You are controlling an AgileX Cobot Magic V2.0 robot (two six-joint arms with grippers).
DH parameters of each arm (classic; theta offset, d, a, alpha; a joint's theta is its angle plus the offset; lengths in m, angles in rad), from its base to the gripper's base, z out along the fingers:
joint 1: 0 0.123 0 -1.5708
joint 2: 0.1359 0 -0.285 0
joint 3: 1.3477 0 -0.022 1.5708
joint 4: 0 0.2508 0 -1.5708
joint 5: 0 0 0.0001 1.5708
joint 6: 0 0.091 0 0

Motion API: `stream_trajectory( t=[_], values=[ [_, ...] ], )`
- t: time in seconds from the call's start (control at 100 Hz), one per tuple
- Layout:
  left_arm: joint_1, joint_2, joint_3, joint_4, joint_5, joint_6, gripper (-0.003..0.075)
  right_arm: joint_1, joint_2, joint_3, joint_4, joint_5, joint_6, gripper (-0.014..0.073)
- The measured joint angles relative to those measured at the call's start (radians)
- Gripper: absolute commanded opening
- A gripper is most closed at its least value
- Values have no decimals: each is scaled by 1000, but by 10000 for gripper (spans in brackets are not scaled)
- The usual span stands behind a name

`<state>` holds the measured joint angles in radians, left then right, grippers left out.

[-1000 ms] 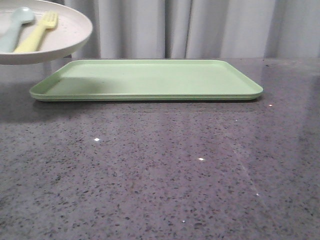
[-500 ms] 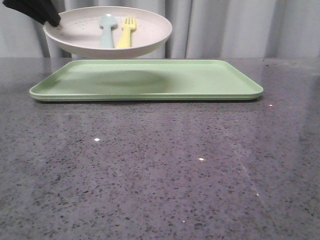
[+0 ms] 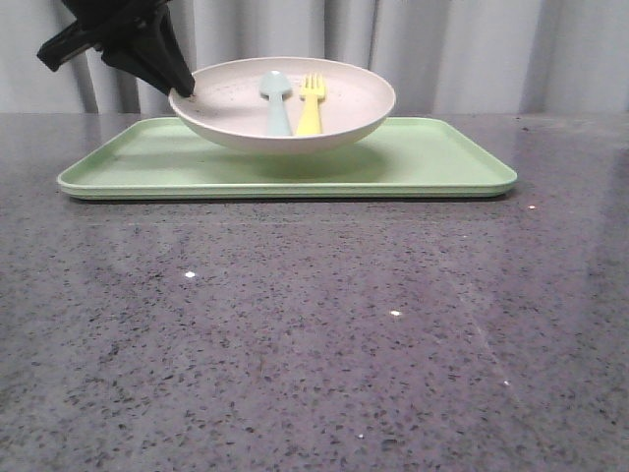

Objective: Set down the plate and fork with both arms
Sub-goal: 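Lower the plate onto the green tray and open the left gripper, then raise the left gripper away from the plate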

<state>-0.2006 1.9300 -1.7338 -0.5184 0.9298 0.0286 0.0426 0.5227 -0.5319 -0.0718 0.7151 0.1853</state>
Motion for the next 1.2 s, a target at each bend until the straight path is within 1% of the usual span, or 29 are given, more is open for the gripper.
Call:
stream_trajectory(
  t=[0.24, 0.73, 0.8, 0.97, 1.04, 1.11, 1.2],
  values=[
    [0, 21, -1, -2, -31, -3, -21, 0, 0, 0, 0, 0, 0, 445],
    [-2, 54, -1, -6, -41, -4, -12, 0, 0, 0, 0, 0, 0, 445],
    [-2, 54, -1, -7, -41, -4, 30, 0, 0, 0, 0, 0, 0, 445],
    [-2, 54, -5, -12, -47, -4, 221, 0, 0, 0, 0, -1, 0, 445],
    [-2, 54, -6, -13, -49, -4, 280, 0, 0, 0, 0, -1, 0, 445],
    [-2, 54, -8, -16, -49, -4, 307, 0, 0, 0, 0, -1, 0, 445],
    [-2, 54, -8, -16, -49, -4, 306, 0, 0, 0, 0, -1, 0, 445]
  ],
)
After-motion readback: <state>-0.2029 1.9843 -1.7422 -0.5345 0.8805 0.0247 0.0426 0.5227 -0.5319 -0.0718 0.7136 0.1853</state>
